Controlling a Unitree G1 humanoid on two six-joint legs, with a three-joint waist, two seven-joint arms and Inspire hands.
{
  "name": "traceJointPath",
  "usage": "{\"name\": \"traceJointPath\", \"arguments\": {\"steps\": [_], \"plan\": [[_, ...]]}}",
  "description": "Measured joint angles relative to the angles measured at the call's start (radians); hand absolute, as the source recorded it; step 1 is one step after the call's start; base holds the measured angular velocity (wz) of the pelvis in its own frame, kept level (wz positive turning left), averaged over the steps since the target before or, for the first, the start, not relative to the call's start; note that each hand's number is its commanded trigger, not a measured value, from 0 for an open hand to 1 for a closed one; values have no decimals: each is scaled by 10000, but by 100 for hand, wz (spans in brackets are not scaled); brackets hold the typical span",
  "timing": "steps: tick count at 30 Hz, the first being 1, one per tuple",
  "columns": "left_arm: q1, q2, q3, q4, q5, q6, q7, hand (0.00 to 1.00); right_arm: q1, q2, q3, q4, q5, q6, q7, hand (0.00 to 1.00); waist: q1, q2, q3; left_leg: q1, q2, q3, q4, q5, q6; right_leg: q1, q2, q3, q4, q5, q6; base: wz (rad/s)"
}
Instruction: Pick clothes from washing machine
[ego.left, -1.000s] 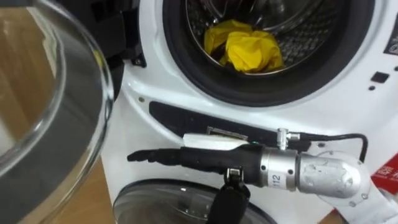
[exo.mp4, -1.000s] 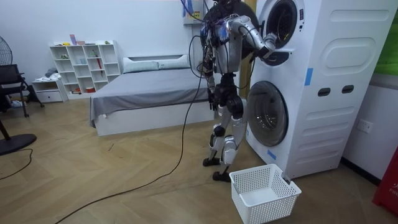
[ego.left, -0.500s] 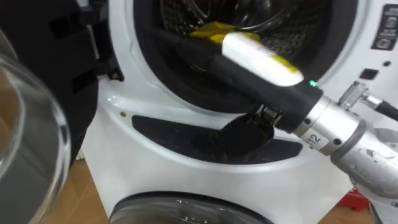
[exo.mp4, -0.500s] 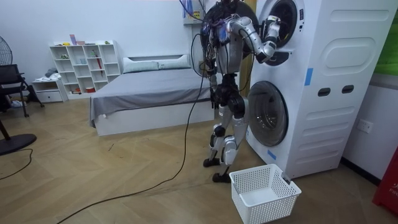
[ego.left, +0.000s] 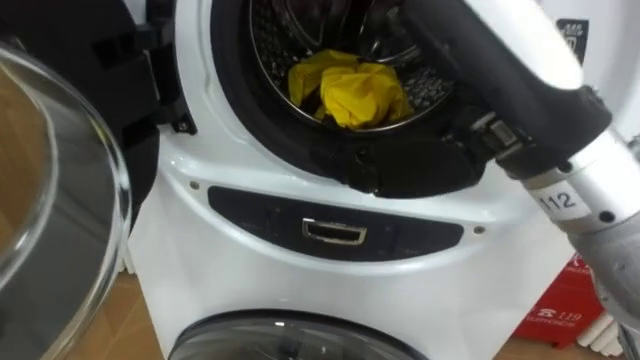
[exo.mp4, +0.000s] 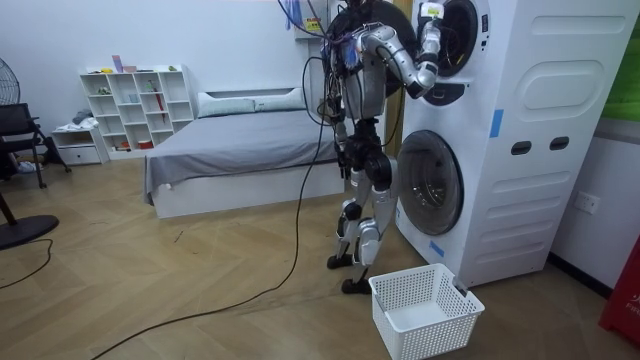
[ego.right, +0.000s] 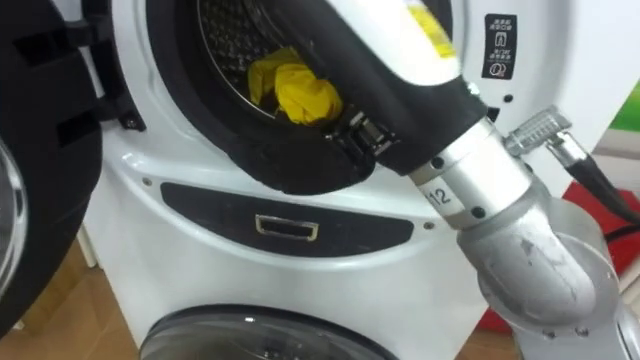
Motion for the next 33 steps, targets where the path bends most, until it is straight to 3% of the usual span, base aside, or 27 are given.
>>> {"name": "traceJointPath", "arguments": {"steps": [3, 5, 8, 12, 13, 15, 17, 22, 26, 33], "plan": [[-13, -7, -8, 149, 2, 2, -1, 0, 16, -2, 27, 96, -182, -56, -308, 0, 10, 17, 57, 3, 9, 1, -57, -2, 2, 9, 1, -2, -4, 0, 0, 0], [-12, -7, -4, 264, 6, 10, -9, 0, 18, -5, 26, 136, -387, -72, -451, 0, 52, 27, 175, -3, 13, 1, -65, -3, 3, 6, 5, -2, -16, -3, 0, 0], [-53, -8, -2, 298, 28, 60, -14, 0, 17, -14, 140, 430, -950, -68, -656, 0, 123, 2, 275, -50, 12, -1, -65, -4, 3, -45, 4, -7, -27, -5, -1, 0], [-220, -6, -1, 307, 16, 160, -13, 0, 17, -31, 281, 915, -1041, 286, -602, 0, 239, -65, 251, -109, -4, -15, -71, -4, 4, -132, -15, -38, -26, -11, 9, 0], [-255, -6, -3, 314, 20, 227, -13, 0, -21, -17, 312, 1119, -1013, 355, -597, 0, 347, -146, 199, -111, -4, 3, -113, -1, 6, -167, -21, -37, -2, -11, 9, -4], [-243, -6, -3, 338, 21, 265, -14, 0, -54, -13, 355, 1539, -922, 492, -539, 0, 429, -158, 195, -113, -6, -15, -124, 1, 8, -166, -30, -100, 7, -11, 9, 3], [-273, 5, -8, 313, 21, 342, -24, 0, -162, -14, 617, 2135, -950, 863, -384, 0, 468, -265, 125, -106, -9, -87, -128, 1, 8, -135, -27, -173, 17, -11, 9, 12], [-374, 2, -61, 280, 39, 672, -124, 0, -332, -26, 803, 2983, -991, 1384, -3, 0, 704, -419, 168, -146, -6, -214, -120, 1, 8, -144, -29, -222, 14, -11, 9, 5], [-446, 22, 0, 170, 35, 929, -145, 0, -1056, -256, 913, 3763, -771, 1442, 79, 0, 682, -430, 196, -273, -14, -307, -36, 0, 8, -192, -27, -222, 14, -11, 8, 4], [-262, 69, 234, -400, 53, 1066, -343, 0, -1242, -249, 912, 5109, -374, 1448, -270, 0, 861, -505, 220, -387, -50, -401, 269, -3, 5, -88, -36, -216, 31, -28, -6, 7]]}}
